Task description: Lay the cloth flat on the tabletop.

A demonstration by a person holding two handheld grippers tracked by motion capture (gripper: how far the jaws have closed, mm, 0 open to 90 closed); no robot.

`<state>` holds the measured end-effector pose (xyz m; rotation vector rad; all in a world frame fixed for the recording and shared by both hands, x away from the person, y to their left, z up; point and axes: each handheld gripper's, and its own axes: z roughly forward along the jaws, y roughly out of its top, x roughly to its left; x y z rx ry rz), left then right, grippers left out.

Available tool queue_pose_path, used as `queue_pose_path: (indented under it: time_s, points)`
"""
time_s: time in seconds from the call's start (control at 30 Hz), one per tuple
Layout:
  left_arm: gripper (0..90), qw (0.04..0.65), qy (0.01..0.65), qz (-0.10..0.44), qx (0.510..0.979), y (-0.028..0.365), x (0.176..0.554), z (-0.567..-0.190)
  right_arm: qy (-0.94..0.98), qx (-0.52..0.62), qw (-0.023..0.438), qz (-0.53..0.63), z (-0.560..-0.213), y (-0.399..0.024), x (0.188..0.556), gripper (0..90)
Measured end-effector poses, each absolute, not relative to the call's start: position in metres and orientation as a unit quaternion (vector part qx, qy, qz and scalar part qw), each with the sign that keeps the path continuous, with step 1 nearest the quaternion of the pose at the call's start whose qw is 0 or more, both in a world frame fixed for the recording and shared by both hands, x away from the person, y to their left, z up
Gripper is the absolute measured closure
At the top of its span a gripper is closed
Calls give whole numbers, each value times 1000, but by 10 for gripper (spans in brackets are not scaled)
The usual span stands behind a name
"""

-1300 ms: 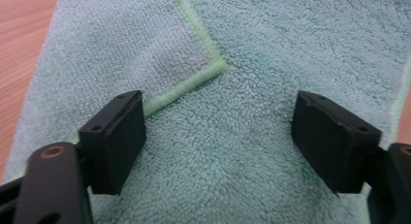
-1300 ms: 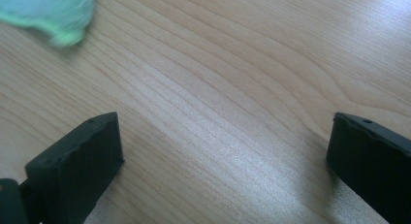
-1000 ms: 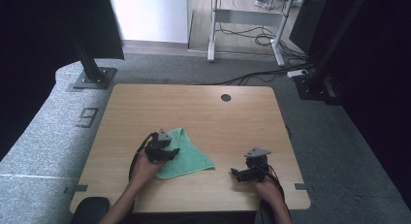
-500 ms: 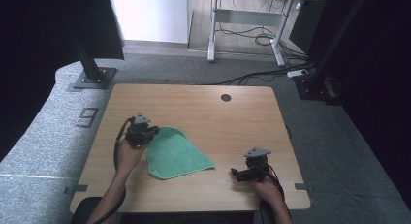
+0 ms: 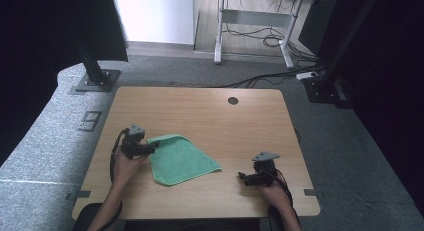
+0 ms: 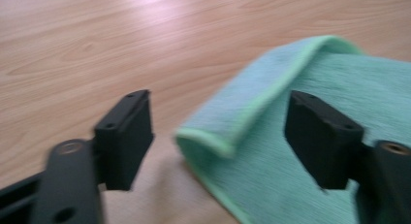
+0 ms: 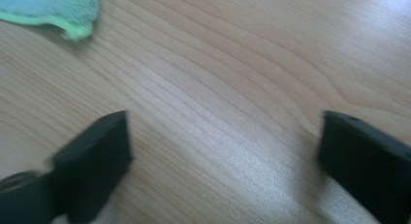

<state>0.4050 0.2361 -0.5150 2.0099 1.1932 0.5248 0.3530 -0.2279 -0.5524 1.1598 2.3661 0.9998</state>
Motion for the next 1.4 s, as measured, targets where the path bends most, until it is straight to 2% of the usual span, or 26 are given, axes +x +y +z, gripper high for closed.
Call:
queue_pose_path:
  time_s: [0.03, 0.2, 0.27, 0.37, 0.43, 0.57, 0.77, 1.13, 1.3, 1.33, 1.37, 1.4]
  points:
    - [185, 359, 461, 207, 785, 234, 401, -516, 829, 404, 152, 355, -550, -228, 354, 137]
    - [153, 328, 448, 206, 805, 225, 384, -525, 834, 389, 133, 367, -539, -212, 365, 145]
    - [153, 329, 453, 202, 803, 226, 381, -526, 838, 377, 131, 372, -532, -201, 371, 203]
    - [153, 321, 463, 196, 803, 227, 381, -531, 844, 354, 113, 386, -522, -178, 383, 355]
    - [153, 314, 466, 192, 805, 226, 381, -534, 852, 336, 103, 388, -516, -160, 393, 415]
    - [151, 299, 471, 186, 809, 223, 382, -541, 863, 308, 85, 391, -508, -123, 411, 496]
    - [133, 317, 470, 179, 804, 227, 383, -546, 863, 311, 71, 392, -513, -89, 443, 596]
    - [132, 322, 465, 180, 805, 227, 384, -547, 863, 307, 64, 397, -519, -49, 479, 601]
    - [132, 322, 464, 179, 806, 227, 384, -547, 871, 305, 62, 381, -529, -41, 483, 622]
    - [132, 322, 464, 179, 806, 227, 384, -547, 876, 299, 57, 375, -534, -38, 484, 674]
    - [132, 322, 464, 180, 806, 227, 384, -547, 876, 299, 57, 375, -534, -38, 484, 674]
    - [132, 322, 464, 179, 806, 227, 384, -547, 877, 297, 56, 373, -536, -37, 483, 741]
